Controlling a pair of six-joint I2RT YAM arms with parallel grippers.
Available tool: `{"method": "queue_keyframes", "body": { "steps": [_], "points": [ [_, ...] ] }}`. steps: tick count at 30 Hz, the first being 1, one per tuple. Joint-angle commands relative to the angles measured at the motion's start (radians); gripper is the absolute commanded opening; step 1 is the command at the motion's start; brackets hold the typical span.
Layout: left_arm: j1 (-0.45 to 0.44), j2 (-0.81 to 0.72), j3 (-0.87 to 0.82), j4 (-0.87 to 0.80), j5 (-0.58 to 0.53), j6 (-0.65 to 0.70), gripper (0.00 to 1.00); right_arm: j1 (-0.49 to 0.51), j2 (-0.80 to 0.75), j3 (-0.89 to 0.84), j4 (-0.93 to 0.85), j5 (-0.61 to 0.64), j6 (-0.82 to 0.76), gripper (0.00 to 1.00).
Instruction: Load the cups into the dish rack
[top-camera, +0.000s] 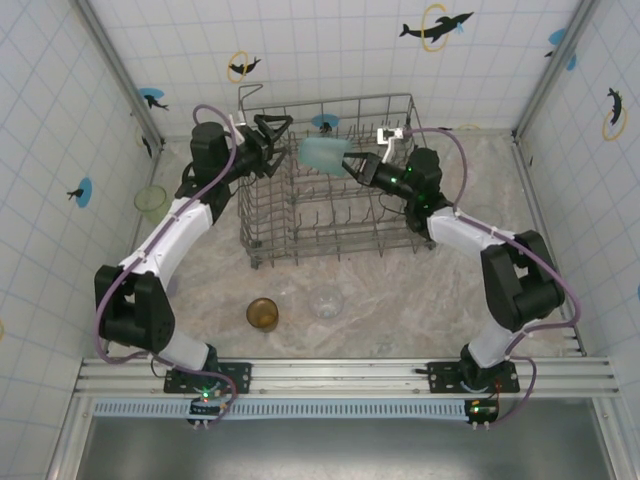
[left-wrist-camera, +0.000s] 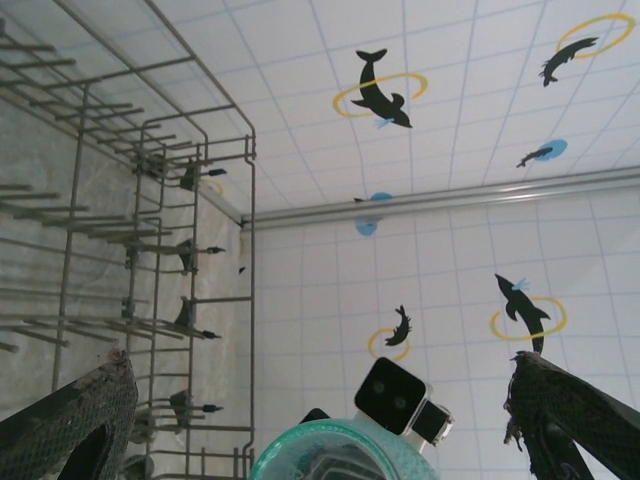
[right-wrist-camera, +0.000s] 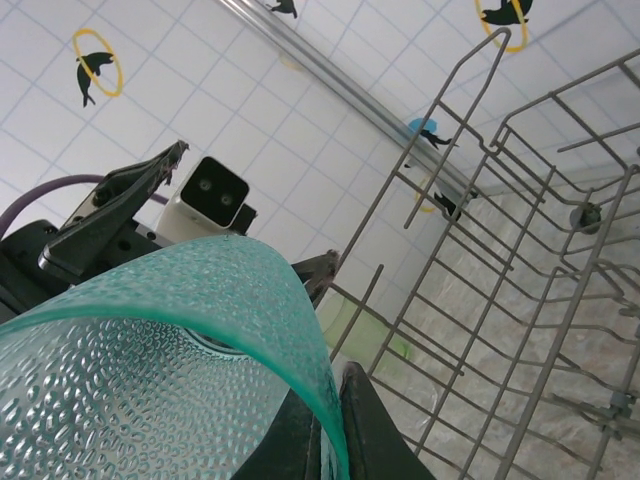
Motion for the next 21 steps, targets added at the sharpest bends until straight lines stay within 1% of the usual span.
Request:
{"method": "queue_keyframes", "body": {
  "steps": [1, 7, 12, 16, 21],
  "points": [
    [-0.014, 0.008, 0.039, 0.046, 0.041, -0.04, 0.98, 0.01, 0.028, 0.044, 0.125, -0.019, 0.038, 0.0],
    [-0.03, 0.023, 0.022, 0.068, 0.047, -0.073, 0.98, 0.02, 0.083, 0.074, 0.187, -0.028, 0.08, 0.0],
    [-0.04, 0.031, 0.018, 0.101, 0.064, -0.105, 0.98, 0.025, 0.124, 0.105, 0.201, -0.023, 0.116, 0.0],
    [-0.04, 0.011, -0.024, 0.129, 0.071, -0.113, 0.98, 0.029, 0.124, 0.088, 0.218, -0.003, 0.139, 0.0],
    [-0.043, 0.027, -0.04, 0.174, 0.089, -0.146, 0.98, 0.04, 0.119, 0.071, 0.228, 0.003, 0.143, 0.0]
  ]
}}
